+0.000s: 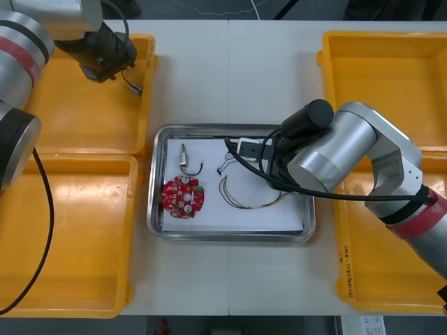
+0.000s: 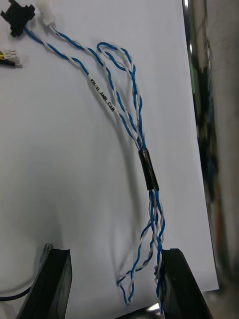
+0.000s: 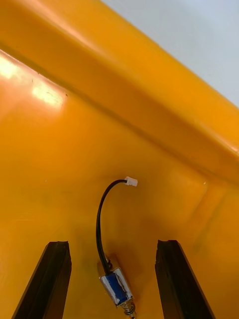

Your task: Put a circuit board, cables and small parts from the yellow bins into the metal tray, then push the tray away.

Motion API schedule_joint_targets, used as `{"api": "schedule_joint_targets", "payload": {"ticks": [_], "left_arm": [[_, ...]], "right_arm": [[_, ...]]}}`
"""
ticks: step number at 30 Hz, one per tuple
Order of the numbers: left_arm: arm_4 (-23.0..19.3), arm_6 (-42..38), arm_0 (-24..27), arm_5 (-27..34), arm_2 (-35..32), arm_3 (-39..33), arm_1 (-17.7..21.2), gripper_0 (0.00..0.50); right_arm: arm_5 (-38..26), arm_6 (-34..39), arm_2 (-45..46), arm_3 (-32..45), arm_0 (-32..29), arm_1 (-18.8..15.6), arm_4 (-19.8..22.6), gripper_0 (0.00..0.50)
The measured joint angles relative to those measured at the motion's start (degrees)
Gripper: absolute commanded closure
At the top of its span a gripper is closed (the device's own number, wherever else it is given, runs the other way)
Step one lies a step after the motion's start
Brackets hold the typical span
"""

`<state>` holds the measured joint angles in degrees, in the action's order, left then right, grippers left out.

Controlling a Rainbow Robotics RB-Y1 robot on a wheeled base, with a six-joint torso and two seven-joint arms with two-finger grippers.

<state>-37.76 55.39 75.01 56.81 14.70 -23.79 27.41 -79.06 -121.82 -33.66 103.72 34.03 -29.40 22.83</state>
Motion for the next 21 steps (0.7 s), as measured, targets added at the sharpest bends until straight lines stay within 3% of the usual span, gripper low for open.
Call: {"api": "schedule_joint_targets", "payload": {"ticks": [21], "left_arm": [[-1.9,0.0,-3.1,-1.7,0.7,0.0,-0.7,0.000]], "right_arm": [[-1.2,-0.2,0.0,1.0,0.0,-0.1,-0.8,0.000]]}}
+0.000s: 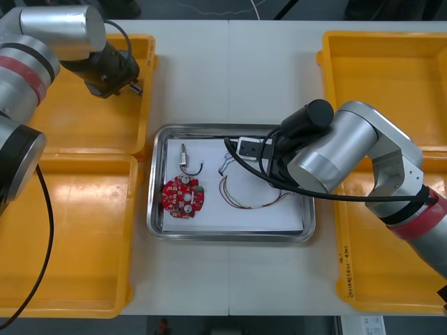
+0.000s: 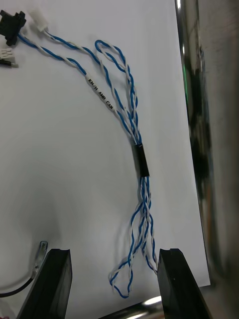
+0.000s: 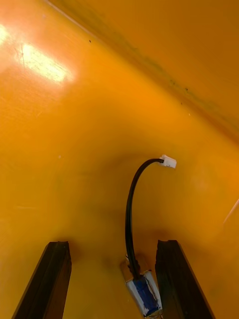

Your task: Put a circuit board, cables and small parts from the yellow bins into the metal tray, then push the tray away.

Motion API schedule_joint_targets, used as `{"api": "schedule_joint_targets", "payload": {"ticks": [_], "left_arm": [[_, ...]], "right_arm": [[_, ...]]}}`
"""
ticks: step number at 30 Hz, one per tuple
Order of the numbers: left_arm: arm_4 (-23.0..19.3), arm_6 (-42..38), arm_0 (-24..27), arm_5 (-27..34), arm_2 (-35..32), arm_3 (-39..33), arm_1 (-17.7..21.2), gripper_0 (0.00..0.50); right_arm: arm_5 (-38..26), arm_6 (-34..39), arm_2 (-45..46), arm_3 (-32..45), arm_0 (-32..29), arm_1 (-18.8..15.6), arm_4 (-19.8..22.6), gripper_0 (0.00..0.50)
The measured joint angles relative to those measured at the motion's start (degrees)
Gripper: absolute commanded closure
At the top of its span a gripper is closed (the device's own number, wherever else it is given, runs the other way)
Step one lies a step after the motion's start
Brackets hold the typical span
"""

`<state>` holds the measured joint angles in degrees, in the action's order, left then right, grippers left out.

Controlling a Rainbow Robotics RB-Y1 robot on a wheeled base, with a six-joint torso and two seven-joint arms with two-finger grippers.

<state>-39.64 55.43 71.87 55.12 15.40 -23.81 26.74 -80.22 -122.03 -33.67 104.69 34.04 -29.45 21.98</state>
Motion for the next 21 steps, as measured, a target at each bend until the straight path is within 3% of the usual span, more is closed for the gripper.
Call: {"api": "schedule_joint_targets", "payload": {"ticks": [9,21], "left_arm": [[-1.8,0.8,0.0,0.0,0.7,0.0,0.0,0.000],[-4.3,3.4,0.0,0.0,2.2,-0.2,-0.1,0.000]], "right_arm": [[-7.5,-1.5,0.1,4.9,0.1,0.0,0.3,0.000],[-29.3,-1.4,11.7,13.4,0.2,1.4,4.4,0.000]]}}
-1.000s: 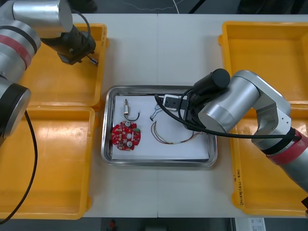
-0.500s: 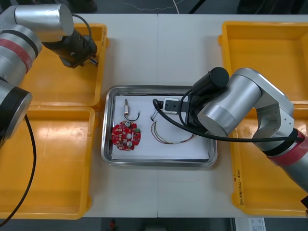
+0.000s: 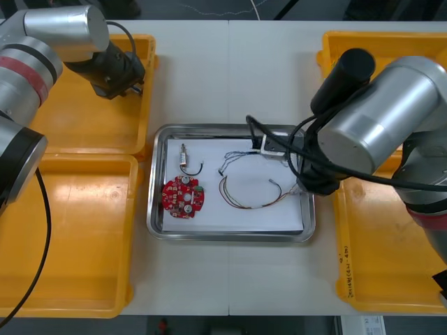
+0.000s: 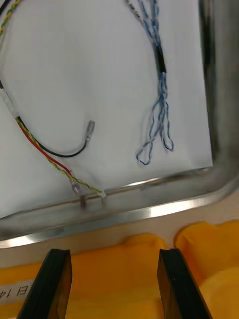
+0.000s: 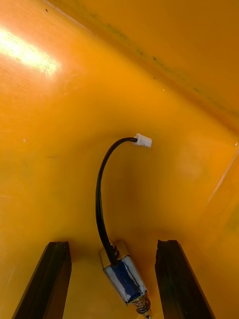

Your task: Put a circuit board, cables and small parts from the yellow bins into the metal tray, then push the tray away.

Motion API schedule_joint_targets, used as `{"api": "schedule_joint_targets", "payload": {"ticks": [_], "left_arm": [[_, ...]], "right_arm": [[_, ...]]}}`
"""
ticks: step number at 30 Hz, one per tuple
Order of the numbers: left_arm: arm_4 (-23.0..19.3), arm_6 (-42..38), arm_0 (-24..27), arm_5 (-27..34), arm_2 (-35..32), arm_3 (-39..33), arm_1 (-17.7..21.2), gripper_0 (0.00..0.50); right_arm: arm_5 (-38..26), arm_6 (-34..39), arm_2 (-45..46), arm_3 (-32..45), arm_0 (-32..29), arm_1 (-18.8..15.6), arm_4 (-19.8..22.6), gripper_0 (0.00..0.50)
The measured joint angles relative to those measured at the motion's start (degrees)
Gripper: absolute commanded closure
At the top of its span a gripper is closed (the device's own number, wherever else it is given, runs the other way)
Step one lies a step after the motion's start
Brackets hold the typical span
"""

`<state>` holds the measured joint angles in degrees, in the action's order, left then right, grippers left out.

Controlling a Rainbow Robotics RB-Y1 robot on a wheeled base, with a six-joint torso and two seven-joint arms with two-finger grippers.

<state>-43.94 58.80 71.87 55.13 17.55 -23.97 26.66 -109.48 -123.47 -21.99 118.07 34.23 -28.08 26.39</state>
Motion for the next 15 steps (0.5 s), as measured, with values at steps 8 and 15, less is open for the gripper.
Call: {"api": "schedule_joint_targets", "payload": {"ticks": [8,15], "left_arm": [[-0.4,0.0,0.0,0.0,1.0,-0.2,0.0,0.500],[-0.6,0.0,0.0,0.0,1.0,-0.2,0.0,0.500]], "right_arm": [[-0.4,0.2,12.3,2.9,-0.1,0.0,5.3,0.000],[-0.4,7.6,23.3,4.7,-3.1,-1.8,13.8,0.000]]}}
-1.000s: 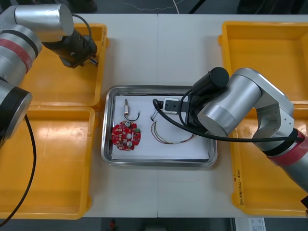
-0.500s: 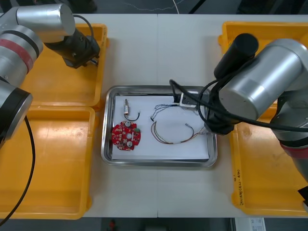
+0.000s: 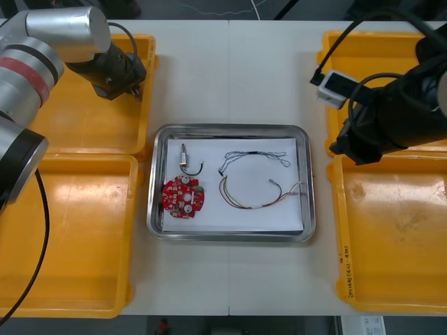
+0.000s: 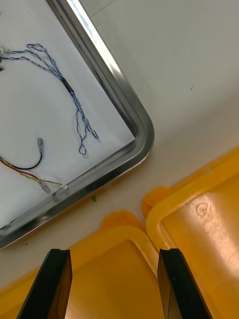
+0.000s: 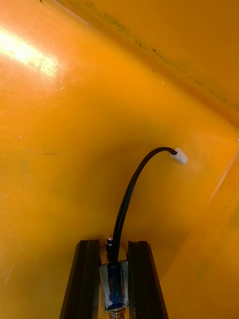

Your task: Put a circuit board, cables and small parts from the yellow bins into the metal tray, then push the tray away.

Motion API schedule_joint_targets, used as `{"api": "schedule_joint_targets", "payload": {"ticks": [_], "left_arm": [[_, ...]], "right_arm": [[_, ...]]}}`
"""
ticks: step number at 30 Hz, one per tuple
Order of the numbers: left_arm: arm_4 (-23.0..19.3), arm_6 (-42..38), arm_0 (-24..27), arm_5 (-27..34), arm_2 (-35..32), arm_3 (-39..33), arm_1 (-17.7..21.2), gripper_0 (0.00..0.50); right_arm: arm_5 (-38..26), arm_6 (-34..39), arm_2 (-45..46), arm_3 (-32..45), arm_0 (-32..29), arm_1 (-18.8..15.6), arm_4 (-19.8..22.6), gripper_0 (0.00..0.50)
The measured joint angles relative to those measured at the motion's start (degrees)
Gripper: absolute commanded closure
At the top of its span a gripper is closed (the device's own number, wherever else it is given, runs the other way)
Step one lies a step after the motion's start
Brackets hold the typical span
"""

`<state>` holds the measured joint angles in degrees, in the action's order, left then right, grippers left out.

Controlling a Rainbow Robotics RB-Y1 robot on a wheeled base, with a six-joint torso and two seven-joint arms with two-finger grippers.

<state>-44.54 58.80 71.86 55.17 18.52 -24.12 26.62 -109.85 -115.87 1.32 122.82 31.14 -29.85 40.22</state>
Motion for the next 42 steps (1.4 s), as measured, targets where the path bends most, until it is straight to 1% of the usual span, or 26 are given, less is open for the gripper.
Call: {"api": "schedule_joint_targets", "payload": {"ticks": [3,8,12,18,23,25,29,31,34,38,42], "left_arm": [[-0.1,0.0,0.0,0.0,0.0,0.0,0.0,0.500],[-0.2,0.0,0.0,0.0,0.0,0.0,0.0,0.500],[-0.2,0.0,0.0,0.7,-0.2,-0.1,0.0,0.500],[0.1,0.0,0.0,4.6,-1.0,-1.3,0.4,0.500],[0.5,0.0,-0.5,9.4,-3.3,-4.5,1.5,0.500],[0.7,0.0,-0.7,10.9,-4.1,-5.8,2.0,0.500],[1.2,0.0,-0.7,13.4,-5.9,-7.9,2.8,0.500],[1.4,0.0,-0.7,15.2,-6.8,-9.1,3.2,0.500],[2.0,0.0,-0.7,18.3,-8.2,-11.6,3.9,0.500],[2.7,0.0,-0.8,23.5,-9.9,-16.4,4.7,0.500],[3.3,0.0,-0.8,28.4,-11.2,-21.3,5.1,0.500]], "right_arm": [[0.0,3.8,3.9,1.1,-2.3,-2.1,2.8,0.000],[0.0,4.8,10.6,2.0,-7.1,-5.2,6.6,0.000],[0.0,9.4,16.7,2.1,-11.3,-6.3,7.8,0.000],[0.0,10.0,24.7,2.4,-17.5,-7.1,7.1,0.000],[0.0,10.7,28.6,2.6,-20.8,-7.1,5.5,0.000],[0.0,13.5,29.2,2.6,-21.6,-7.1,5.1,0.000],[0.0,21.8,29.4,2.6,-22.3,-7.1,4.1,0.000],[0.0,23.3,29.4,2.6,-22.4,-7.1,3.7,0.000],[0.0,26.5,29.4,2.6,-22.5,-7.0,3.0,0.000],[0.0,34.8,29.2,2.7,-22.5,-6.4,1.8,0.000],[0.0,35.5,28.0,3.4,-22.5,-5.9,0.8,0.000]]}}
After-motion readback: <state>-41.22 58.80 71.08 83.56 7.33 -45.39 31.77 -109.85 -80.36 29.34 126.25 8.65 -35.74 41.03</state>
